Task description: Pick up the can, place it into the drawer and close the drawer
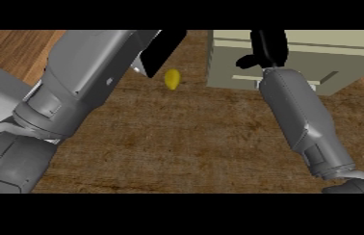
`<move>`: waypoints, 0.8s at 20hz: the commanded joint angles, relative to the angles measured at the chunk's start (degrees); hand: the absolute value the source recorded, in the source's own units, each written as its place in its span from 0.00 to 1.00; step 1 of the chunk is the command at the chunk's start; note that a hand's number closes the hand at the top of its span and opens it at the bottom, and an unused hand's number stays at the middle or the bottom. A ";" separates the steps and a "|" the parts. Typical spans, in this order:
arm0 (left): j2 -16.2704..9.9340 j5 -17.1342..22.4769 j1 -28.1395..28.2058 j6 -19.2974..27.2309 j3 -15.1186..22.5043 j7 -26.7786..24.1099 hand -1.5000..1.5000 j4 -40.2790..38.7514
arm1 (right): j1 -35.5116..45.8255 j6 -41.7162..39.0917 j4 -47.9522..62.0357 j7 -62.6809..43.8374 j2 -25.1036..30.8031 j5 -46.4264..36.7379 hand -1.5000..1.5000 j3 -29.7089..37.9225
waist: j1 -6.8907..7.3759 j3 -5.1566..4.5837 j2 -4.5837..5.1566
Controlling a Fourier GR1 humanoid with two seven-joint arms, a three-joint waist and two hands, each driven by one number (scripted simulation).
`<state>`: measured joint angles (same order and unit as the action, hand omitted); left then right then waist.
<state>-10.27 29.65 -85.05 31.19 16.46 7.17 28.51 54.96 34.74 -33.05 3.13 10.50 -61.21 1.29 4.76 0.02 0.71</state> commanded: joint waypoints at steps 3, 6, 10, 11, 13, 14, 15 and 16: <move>-4.47 -0.02 3.69 -2.36 -0.12 2.84 0.00 4.64 | 8.56 2.61 8.16 0.60 1.98 -0.87 0.00 2.27 | 0.91 0.01 0.23; -2.50 -0.54 6.90 -0.74 0.97 2.52 0.00 7.82 | 10.55 4.27 11.06 -0.37 0.03 -1.03 0.00 2.75 | 1.83 0.02 0.33; -4.91 -1.06 8.48 -2.66 1.67 3.47 0.00 11.15 | 12.07 6.39 12.27 0.55 -1.11 0.15 0.00 4.14 | 2.33 0.04 0.41; -5.26 -0.90 8.55 -1.63 1.30 4.53 0.00 11.92 | 13.73 3.96 12.93 0.89 0.30 1.01 0.00 5.02 | 1.98 0.04 0.27; -5.96 -1.13 9.61 -1.95 1.60 4.82 0.00 13.35 | 15.24 2.11 11.98 3.72 0.40 3.54 0.00 6.68 | 1.76 0.07 0.11; -6.01 -1.10 10.22 -2.06 1.51 4.13 0.00 13.81 | 16.00 1.31 11.75 4.68 -0.36 5.05 0.00 7.76 | 2.36 0.09 0.30; -6.83 -0.21 10.71 -3.00 0.72 4.57 0.00 14.64 | 15.33 1.59 10.61 7.28 -0.85 7.04 0.00 9.10 | 2.22 0.12 0.14; -7.95 -0.28 12.30 -3.44 0.85 4.46 0.00 16.03 | 13.61 2.30 11.41 9.17 0.23 7.42 0.00 9.68 | 2.70 0.13 0.20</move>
<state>-16.33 29.05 -75.26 28.62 17.55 11.22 41.45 64.95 35.18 -19.82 9.44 11.07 -58.92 6.49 6.01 0.51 1.63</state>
